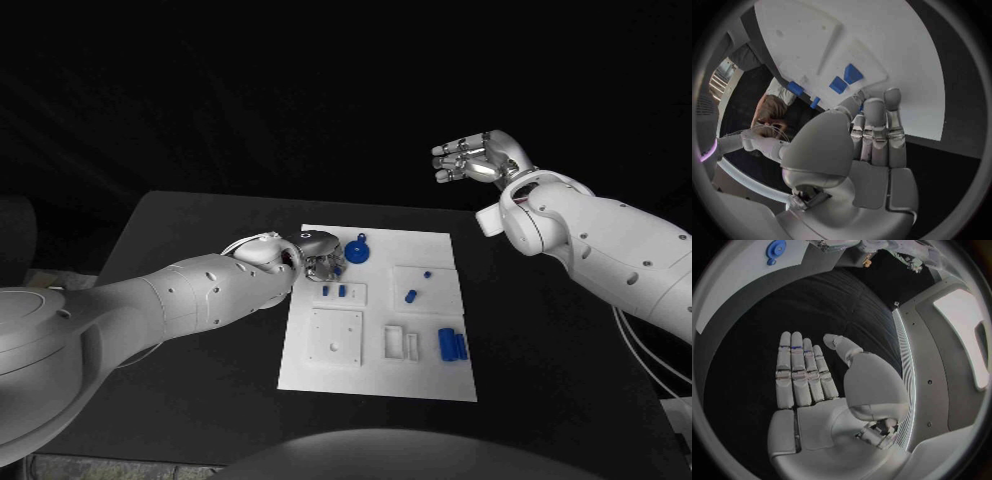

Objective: Assemble the parts on the task board

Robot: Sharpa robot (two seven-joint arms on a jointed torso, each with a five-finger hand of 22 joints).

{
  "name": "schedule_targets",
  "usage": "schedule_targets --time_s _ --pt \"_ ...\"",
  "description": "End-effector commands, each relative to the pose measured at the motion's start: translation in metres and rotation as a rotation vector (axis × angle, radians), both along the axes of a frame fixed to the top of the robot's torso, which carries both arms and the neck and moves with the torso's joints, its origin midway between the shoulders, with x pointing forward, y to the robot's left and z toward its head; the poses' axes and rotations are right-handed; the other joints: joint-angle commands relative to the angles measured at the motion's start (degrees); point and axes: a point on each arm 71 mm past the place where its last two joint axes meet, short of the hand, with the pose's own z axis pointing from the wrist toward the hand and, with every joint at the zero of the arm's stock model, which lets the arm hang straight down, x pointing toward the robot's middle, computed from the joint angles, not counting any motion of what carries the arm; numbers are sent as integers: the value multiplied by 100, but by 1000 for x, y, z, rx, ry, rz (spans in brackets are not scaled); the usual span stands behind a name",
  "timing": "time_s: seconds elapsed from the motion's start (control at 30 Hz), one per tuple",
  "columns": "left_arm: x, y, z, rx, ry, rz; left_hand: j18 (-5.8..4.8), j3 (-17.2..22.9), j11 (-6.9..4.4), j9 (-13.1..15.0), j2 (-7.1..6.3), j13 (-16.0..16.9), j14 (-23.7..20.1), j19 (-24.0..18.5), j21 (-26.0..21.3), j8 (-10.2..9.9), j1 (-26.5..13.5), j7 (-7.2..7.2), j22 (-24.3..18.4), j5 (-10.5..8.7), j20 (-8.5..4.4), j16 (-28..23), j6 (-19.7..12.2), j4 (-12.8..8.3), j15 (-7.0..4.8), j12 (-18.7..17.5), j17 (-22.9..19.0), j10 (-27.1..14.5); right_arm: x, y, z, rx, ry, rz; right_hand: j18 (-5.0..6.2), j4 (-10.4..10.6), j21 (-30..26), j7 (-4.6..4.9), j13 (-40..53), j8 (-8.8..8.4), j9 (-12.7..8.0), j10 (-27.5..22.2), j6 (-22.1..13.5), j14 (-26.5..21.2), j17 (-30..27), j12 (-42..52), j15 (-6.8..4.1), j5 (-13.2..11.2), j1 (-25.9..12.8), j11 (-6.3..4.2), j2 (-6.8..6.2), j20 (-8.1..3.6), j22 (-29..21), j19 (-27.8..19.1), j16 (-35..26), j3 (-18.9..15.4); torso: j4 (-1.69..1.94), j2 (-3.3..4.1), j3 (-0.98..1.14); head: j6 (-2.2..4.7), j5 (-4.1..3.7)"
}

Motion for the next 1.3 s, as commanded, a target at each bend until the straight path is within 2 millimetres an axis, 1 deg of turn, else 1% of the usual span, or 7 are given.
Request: schedule_targets --time_s 0.03,0.43,1.03,1.13,1.17,1.23,1.3 --pt "-3 -2 -3 -9 -3 -15 69 42 15 -8 -73 8 8 7 31 4 -5 -8 98 -31 60 20 -152 -28 60 -27 -9 -114 -1 1 -1 -6 -1 15 41 -42 -12 -3 -8 0 9 -4 38 -36 -6 -23 -2 12 3 3 -3 0 -8 -21 -4 8 -5 -1 -2 3 10" --pt "-2 2 -2 -14 -16 5 141 94 263 -22 -351 8 -85 -42 -76 -12 -69 -112 56 -125 147 9 -847 -38 205 -26 -14 -743 -1 -1 -2 -10 6 15 36 -47 -22 4 -9 -1 8 -38 16 -64 -14 -28 10 1 -2 16 -18 10 -11 -45 -8 -6 -4 -1 1 8 21" --pt "0 25 -1 7 -7 45 168 -462 359 -24 -251 7 -139 38 -462 -16 145 -166 36 -132 195 45 -881 -193 258 -26 -32 -1088 -6 -11 -8 -42 32 22 54 -108 -19 10 -10 2 10 -182 28 -119 -39 -34 34 -30 33 60 -49 44 -10 -102 0 -38 -5 -2 3 12 17" --pt "1 32 3 -3 -24 64 172 -441 357 -21 -204 6 -142 44 -477 -12 166 -146 49 -122 194 45 -792 -198 256 -28 -34 -1071 -9 -13 -13 -88 39 32 117 -178 102 2 -11 8 14 -148 78 135 11 -26 -64 -180 159 33 -6 -44 31 140 79 -44 -6 -3 0 21 12" --pt "2 35 5 -13 -35 74 174 -394 348 -15 -164 5 -148 43 -478 -4 181 -132 57 -120 190 38 -665 -204 249 -29 -37 -1024 -10 -14 -15 -116 37 38 184 -223 296 -20 -7 27 23 -52 152 482 95 -3 -203 -316 258 -23 21 -154 114 477 244 -94 -6 -2 0 28 11" --pt "5 40 10 -37 -59 96 170 -227 304 -7 -102 2 -275 -13 -500 11 204 -18 74 -135 177 -131 -417 -232 219 -25 -108 -842 -12 -15 -19 -178 39 56 195 -270 581 -68 -8 17 18 146 267 922 252 -19 -374 -456 355 -110 36 -343 243 904 435 -225 -4 -1 1 40 6" --pt "10 47 20 -77 -91 125 148 -98 145 7 -40 16 -225 -15 -489 44 158 148 96 -133 136 -194 -247 -200 132 77 -137 -331 -15 -16 -25 -258 47 82 174 -312 850 -110 -6 9 14 385 345 1282 469 -42 -514 -617 423 -202 41 -508 385 1232 629 -341 -1 -3 1 59 -14"
